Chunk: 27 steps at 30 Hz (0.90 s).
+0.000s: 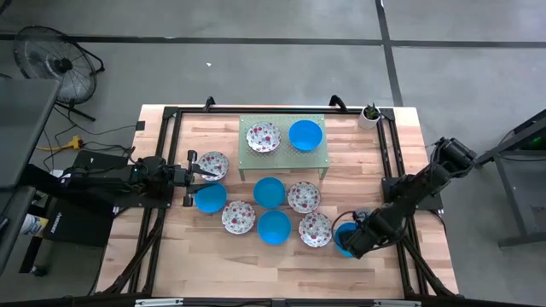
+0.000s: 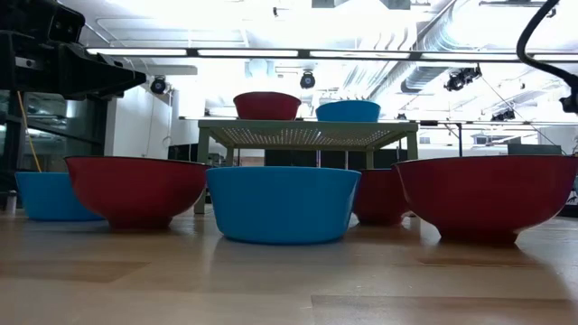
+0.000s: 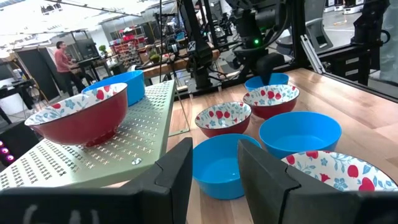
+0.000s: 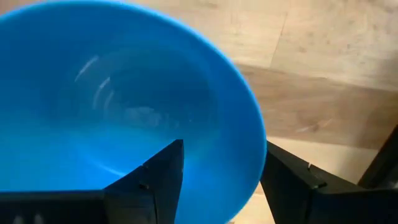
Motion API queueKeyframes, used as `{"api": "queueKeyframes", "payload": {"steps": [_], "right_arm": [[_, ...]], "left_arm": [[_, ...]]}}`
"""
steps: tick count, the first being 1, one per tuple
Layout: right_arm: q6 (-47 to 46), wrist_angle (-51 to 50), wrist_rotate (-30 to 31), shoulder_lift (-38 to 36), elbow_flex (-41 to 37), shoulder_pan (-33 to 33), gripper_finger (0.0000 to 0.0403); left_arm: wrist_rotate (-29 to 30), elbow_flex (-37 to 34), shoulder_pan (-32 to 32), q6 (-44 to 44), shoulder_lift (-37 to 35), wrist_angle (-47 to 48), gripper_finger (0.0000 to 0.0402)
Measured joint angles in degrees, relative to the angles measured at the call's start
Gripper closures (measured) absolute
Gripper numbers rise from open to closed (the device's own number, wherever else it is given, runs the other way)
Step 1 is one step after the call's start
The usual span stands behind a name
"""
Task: Pick & Place Mini bowls
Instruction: Stack the light blue bowl on the light blue bowl on the shelf
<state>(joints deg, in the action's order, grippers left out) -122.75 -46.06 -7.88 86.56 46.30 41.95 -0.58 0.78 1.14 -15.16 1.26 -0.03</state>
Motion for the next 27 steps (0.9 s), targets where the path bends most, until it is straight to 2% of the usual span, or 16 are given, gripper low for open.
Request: {"api": "queueKeyframes", "payload": {"steps": [7,13,27], "right_arm": [[1.4,-0.3,0.6,-0.3,0.0,0.0,0.0217],[1.8,-4.1,1.5,-4.0,0.0,-0.2,0.0221],[3.9,-6.1,1.8,-4.6,-0.4,-0.4,0.0291]], "left_arm": [[0.0,0.0,0.0,0.0,0.0,0.0,0.0278],[0.0,0.0,0.0,0.0,0.0,0.0,0.0278],[0.0,0.0,0.0,0.0,0.0,0.0,0.0278]]}}
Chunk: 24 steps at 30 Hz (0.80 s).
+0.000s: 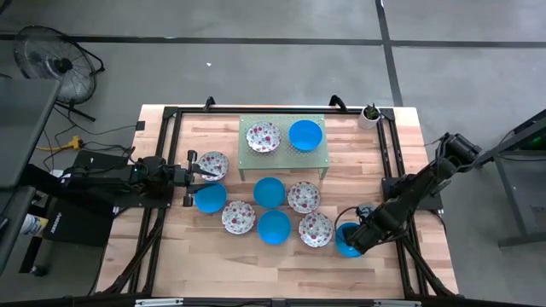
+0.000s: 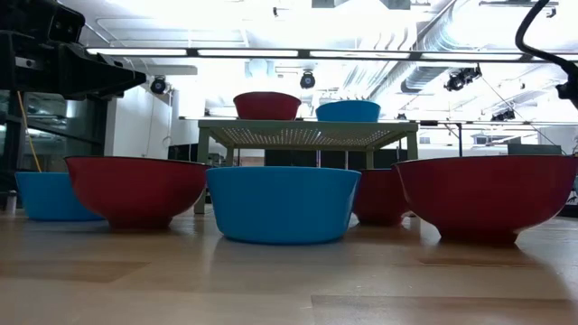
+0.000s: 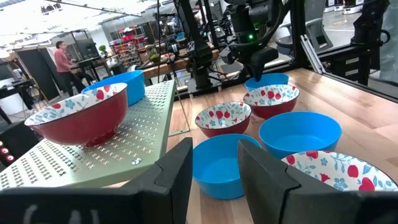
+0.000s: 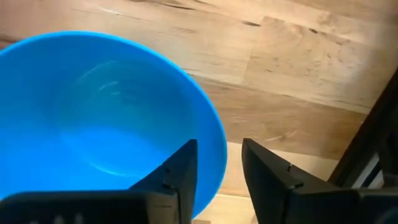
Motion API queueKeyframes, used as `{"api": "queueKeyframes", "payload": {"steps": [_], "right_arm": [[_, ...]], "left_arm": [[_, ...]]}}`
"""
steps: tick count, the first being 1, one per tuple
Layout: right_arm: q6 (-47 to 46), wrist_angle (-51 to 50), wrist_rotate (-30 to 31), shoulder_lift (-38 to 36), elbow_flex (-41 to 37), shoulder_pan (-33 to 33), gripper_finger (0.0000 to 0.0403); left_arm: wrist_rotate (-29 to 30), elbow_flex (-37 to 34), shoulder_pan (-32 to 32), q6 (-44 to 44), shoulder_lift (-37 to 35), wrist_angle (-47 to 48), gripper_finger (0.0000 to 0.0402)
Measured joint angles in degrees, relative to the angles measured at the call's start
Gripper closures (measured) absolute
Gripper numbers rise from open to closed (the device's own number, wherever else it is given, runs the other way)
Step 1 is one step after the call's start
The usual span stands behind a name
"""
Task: Pick & Place Mini bowls
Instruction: Stack the light blue bowl on the light blue bowl on the shelf
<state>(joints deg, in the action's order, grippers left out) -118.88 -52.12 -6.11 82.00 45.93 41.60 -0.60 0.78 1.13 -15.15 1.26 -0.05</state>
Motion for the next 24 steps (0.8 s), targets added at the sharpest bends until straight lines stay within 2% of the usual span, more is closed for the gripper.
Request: {"api": "queueKeyframes", "payload": {"steps": [15,21,24], "right_arm": [[0.9,-0.2,0.0,0.0,0.0,0.0,0.0356],[1.8,-0.2,-0.1,0.0,0.0,0.0,0.0394],[2.2,-0.2,-0.2,0.0,0.1,0.0,0.0398]], "left_arm": [[0.0,0.0,0.0,0.0,0.0,0.0,0.0278],[0.0,0.0,0.0,0.0,0.0,0.0,0.0278],[0.0,0.0,0.0,0.0,0.0,0.0,0.0278]]}}
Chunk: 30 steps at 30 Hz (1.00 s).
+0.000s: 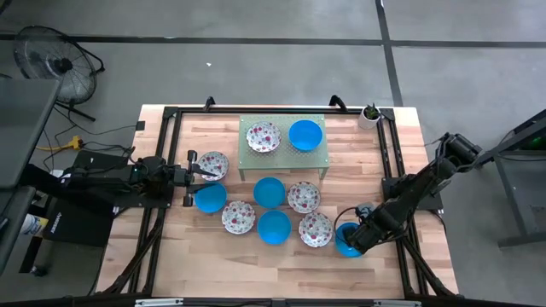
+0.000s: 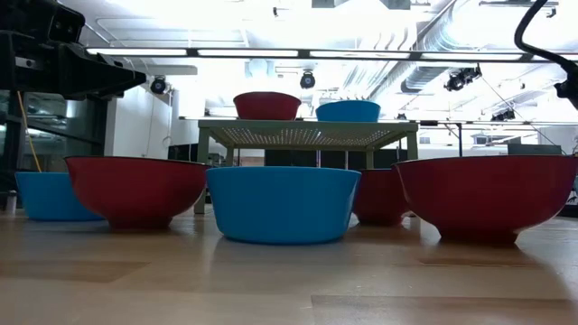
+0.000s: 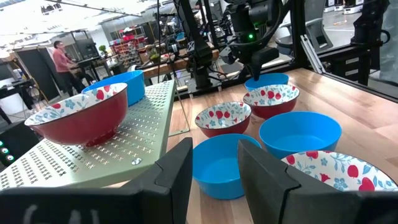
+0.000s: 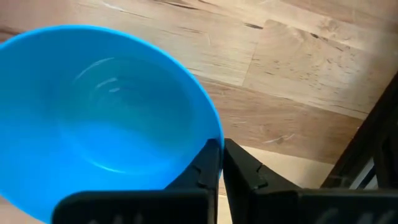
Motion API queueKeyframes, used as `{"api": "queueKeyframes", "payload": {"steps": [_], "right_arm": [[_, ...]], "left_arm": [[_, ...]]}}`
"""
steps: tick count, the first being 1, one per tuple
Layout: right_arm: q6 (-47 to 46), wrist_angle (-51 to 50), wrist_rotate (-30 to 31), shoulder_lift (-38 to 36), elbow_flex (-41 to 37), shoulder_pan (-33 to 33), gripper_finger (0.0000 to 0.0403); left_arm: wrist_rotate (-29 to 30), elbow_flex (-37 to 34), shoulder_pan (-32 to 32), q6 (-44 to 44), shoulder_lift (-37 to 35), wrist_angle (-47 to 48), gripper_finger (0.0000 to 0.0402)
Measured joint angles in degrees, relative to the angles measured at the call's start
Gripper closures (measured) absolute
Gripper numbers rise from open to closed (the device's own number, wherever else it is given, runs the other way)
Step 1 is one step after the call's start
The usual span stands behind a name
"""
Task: Pick & Place Mini bowls
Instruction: Stack the light blue bowl on the light blue bowl on the shelf
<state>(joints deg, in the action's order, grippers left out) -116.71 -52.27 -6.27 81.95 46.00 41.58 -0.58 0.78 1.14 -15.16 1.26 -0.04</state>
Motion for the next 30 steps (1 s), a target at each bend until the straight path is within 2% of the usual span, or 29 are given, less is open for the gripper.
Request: {"api": "queueKeyframes", "payload": {"steps": [11,30], "right_arm": [[2.3,0.3,-0.9,-0.4,0.0,0.0,0.0402],[4.7,-2.7,-0.8,-10.3,0.0,-0.8,0.0402]], "left_arm": [[0.0,0.0,0.0,0.0,0.0,0.0,0.0278],[0.0,0.0,0.0,0.0,0.0,0.0,0.0278]]}}
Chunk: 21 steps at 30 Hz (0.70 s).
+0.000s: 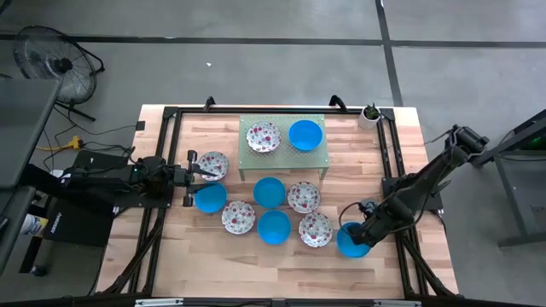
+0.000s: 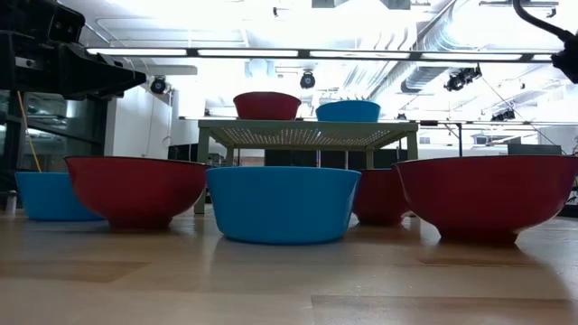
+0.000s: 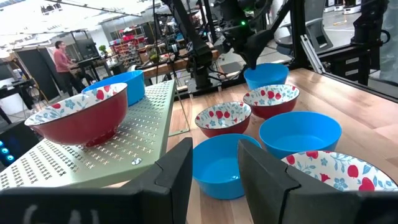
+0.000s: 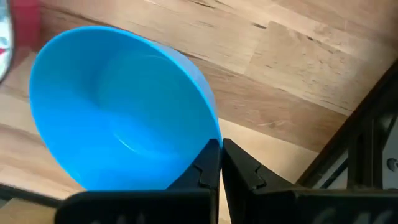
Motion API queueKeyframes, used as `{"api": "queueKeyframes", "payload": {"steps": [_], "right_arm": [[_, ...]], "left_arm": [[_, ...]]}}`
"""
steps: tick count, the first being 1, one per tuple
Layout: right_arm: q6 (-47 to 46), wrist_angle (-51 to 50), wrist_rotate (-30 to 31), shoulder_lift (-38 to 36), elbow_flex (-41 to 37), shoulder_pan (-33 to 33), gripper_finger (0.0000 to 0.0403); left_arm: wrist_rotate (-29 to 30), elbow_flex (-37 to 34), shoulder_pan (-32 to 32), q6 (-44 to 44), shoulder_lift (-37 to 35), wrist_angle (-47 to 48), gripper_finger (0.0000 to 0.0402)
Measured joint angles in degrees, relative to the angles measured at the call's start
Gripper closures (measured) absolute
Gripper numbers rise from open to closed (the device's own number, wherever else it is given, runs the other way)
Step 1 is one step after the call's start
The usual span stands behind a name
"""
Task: Pick & Place Mini bowls
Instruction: Stack the light blue bowl on the light blue bowl on the shelf
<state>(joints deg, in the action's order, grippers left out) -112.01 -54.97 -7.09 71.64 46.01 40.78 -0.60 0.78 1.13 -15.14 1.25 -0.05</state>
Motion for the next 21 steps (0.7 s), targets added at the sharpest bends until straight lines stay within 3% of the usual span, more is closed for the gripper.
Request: {"api": "queueKeyframes", "payload": {"steps": [5,13,21], "right_arm": [[2.1,-1.5,1.3,-3.7,0.3,-1.0,0.0402],[8.7,-14.8,3.8,-7.7,6.9,-3.8,0.0402],[20.3,-22.6,5.3,-8.4,14.3,-10.6,0.0402]], "left_arm": [[0.0,0.0,0.0,0.0,0.0,0.0,0.0278],[0.0,0.0,0.0,0.0,0.0,0.0,0.0278],[0.0,0.0,0.0,0.0,0.0,0.0,0.0278]]}}
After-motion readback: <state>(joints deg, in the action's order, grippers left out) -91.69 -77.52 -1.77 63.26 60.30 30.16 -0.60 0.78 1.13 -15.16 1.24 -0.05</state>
